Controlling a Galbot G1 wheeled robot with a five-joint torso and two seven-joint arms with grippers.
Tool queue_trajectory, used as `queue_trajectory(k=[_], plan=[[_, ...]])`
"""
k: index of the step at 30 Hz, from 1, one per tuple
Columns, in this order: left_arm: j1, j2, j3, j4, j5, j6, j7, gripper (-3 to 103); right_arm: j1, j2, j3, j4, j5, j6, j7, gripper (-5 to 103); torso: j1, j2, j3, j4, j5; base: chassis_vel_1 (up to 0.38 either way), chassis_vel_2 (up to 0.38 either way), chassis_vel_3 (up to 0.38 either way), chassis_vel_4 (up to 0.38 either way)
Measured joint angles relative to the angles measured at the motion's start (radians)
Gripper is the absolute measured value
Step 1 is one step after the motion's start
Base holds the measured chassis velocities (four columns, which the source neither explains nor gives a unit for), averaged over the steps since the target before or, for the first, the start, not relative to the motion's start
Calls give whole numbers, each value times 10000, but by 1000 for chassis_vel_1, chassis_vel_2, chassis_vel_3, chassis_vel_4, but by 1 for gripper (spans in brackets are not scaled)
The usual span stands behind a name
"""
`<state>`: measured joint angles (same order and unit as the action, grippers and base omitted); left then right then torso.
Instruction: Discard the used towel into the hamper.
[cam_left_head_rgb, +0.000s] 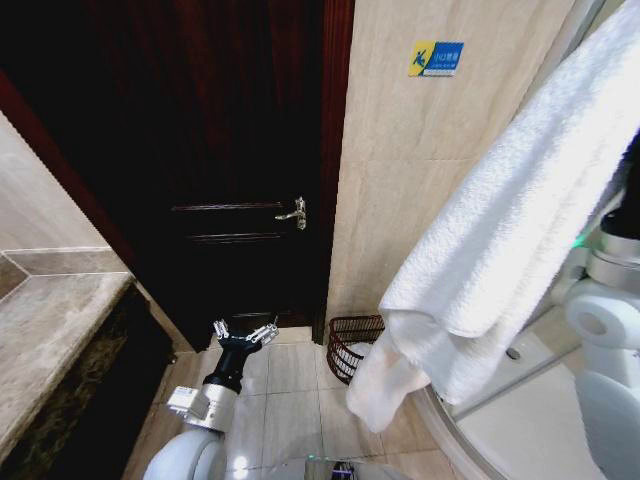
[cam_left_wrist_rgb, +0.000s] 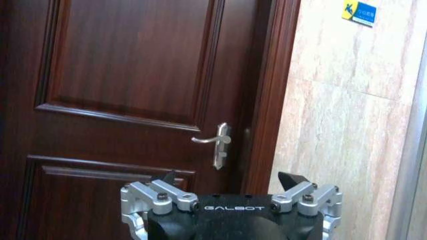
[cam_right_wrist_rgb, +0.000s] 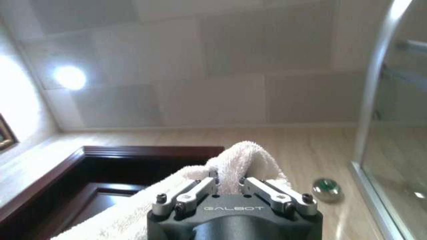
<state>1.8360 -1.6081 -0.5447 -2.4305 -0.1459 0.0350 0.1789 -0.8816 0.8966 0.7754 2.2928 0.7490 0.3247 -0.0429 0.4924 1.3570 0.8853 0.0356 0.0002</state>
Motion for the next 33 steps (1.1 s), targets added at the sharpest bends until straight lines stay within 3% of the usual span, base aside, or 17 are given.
queue_trajectory(k=[15, 33], plan=[[0, 0, 0, 0, 0, 0, 1, 100, 2802, 1549, -2068, -2794, -1158, 603, 46, 6, -15, -36, -19, 3, -4, 0, 0, 0, 0], [0, 1, 0, 0, 0, 0, 0, 100, 4321, 2262, -2396, -4453, -1465, 566, -55, 6, -30, -64, -36, 1, -5, 0, 0, 0, 0]])
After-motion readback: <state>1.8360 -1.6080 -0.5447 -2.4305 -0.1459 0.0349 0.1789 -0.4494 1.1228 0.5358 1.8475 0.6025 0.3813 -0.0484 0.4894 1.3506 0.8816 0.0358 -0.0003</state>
